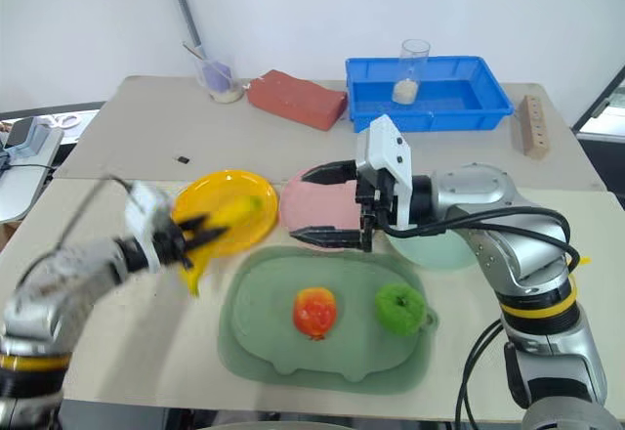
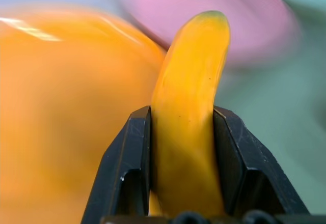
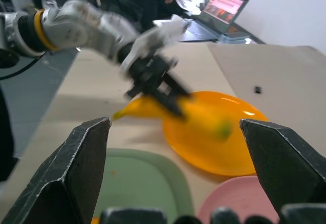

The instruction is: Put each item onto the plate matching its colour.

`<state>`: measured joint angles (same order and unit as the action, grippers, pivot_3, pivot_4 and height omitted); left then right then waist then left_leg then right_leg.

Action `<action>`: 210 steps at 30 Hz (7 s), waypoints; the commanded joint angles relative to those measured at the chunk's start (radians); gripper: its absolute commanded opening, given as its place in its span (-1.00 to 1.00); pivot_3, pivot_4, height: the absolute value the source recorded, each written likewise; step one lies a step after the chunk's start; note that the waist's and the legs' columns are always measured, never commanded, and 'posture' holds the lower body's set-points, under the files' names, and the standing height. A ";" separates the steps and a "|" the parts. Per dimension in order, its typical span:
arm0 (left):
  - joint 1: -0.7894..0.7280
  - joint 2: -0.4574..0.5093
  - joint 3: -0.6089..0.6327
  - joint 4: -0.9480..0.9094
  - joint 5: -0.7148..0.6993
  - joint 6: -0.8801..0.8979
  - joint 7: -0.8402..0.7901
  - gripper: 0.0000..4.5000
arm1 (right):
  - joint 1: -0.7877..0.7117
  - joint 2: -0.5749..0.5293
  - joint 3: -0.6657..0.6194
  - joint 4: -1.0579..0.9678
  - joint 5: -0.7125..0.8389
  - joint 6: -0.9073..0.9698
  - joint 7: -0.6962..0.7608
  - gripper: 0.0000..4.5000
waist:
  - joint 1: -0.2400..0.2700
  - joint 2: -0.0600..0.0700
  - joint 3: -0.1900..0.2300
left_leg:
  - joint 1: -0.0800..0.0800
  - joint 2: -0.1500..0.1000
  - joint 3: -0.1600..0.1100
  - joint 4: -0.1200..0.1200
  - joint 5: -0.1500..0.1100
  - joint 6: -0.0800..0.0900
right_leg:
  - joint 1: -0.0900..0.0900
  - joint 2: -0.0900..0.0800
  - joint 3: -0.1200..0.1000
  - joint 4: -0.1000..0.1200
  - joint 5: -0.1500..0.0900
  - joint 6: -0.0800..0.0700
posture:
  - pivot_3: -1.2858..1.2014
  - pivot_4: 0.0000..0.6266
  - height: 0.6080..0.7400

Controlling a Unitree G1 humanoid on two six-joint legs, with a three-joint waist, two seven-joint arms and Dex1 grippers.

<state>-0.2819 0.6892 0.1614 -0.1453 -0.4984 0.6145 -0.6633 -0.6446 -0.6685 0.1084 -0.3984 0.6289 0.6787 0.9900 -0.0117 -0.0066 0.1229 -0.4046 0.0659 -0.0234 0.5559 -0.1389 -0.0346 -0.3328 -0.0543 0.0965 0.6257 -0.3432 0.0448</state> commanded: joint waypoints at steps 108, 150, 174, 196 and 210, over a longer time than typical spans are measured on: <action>-0.516 -0.296 -0.303 0.610 0.332 -0.700 -0.478 0.98 | 0.313 -0.278 -0.237 -0.143 -0.009 0.067 -0.120 1.00 | -0.001 0.005 -0.001 | -0.002 0.002 -0.004 0.005 -0.001 0.002 | 0.010 0.006 0.001 0.003 -0.001 0.002 | 0.03 -0.52 1.00; -0.132 -0.099 -0.429 -0.147 0.147 -0.567 -0.682 1.00 | 0.635 -0.408 -0.141 -0.130 -0.215 -0.220 0.190 0.32 | 0.000 0.003 0.002 | -0.001 0.003 -0.005 0.009 -0.001 0.002 | 0.015 0.007 0.002 0.000 -0.003 0.004 | 0.03 -0.52 1.00; -0.345 -0.255 -0.320 0.035 0.069 -0.248 -0.426 1.00 | 0.129 -0.232 -0.111 0.472 -0.331 -0.076 -0.099 0.03 | -0.001 0.005 0.000 | -0.001 0.003 -0.006 0.010 -0.002 0.004 | 0.015 0.009 0.003 0.002 -0.002 0.002 | 0.03 -0.52 1.00; -0.371 -0.183 -0.142 0.119 0.076 -0.154 -0.231 1.00 | 0.110 -0.169 -0.395 0.481 -0.183 0.040 -0.127 0.99 | -0.001 0.008 -0.001 | -0.001 0.003 -0.006 0.010 -0.002 0.004 | 0.015 0.009 0.003 0.002 -0.002 0.002 | 0.03 -0.52 1.00; -0.142 -0.121 0.308 0.488 0.257 -0.390 0.381 1.00 | 0.214 -0.023 -0.538 0.897 -0.474 -0.611 -0.654 0.99 | -0.001 0.009 -0.002 | 0.001 0.003 -0.005 0.007 -0.001 0.003 | 0.015 0.008 0.004 0.002 -0.002 0.002 | 0.03 -0.52 1.00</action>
<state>-0.4410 0.5546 0.4295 0.3289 -0.2619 0.2822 -0.3295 -0.4214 -0.6913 -0.4117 0.4413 0.1941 0.1730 0.4054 -0.0132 0.0029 0.1211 -0.4039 0.0688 -0.0288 0.5630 -0.1399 -0.0323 -0.3177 -0.0461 0.1005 0.6279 -0.3449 0.0467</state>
